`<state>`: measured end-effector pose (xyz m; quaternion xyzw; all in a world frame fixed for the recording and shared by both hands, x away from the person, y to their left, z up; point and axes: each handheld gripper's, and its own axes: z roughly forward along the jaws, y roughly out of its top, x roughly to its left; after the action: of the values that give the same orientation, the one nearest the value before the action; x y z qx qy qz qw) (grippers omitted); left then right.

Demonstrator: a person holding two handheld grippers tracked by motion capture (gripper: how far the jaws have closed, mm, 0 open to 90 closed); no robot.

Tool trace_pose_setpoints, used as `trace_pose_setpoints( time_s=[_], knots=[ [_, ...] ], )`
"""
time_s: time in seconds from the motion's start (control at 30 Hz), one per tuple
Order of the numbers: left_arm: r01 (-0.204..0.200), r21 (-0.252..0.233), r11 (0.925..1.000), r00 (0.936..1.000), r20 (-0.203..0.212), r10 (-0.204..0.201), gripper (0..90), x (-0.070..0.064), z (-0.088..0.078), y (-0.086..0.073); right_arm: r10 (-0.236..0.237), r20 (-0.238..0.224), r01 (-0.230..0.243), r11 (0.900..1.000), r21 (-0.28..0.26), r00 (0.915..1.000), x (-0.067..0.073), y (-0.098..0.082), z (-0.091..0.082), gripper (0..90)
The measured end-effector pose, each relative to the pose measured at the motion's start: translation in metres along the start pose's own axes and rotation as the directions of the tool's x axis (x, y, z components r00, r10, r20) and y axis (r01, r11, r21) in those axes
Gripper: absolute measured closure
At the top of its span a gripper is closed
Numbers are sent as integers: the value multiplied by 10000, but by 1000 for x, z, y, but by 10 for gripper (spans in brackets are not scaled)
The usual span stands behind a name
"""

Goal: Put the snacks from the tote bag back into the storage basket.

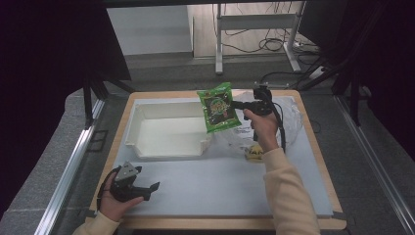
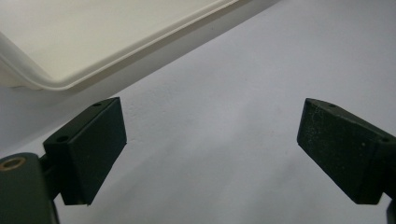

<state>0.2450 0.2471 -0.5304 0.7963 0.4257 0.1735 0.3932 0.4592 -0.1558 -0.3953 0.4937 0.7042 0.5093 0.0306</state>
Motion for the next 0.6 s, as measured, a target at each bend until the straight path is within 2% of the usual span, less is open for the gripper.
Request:
trace_pose_setpoints(
  time_s=[0.6],
  knots=[
    [11, -10, 10000, 10000, 18, -11, 83, 0, 0, 0, 72, -346, -69, 9999, 103, 9994, 13, -2, 20, 898]
  ],
)
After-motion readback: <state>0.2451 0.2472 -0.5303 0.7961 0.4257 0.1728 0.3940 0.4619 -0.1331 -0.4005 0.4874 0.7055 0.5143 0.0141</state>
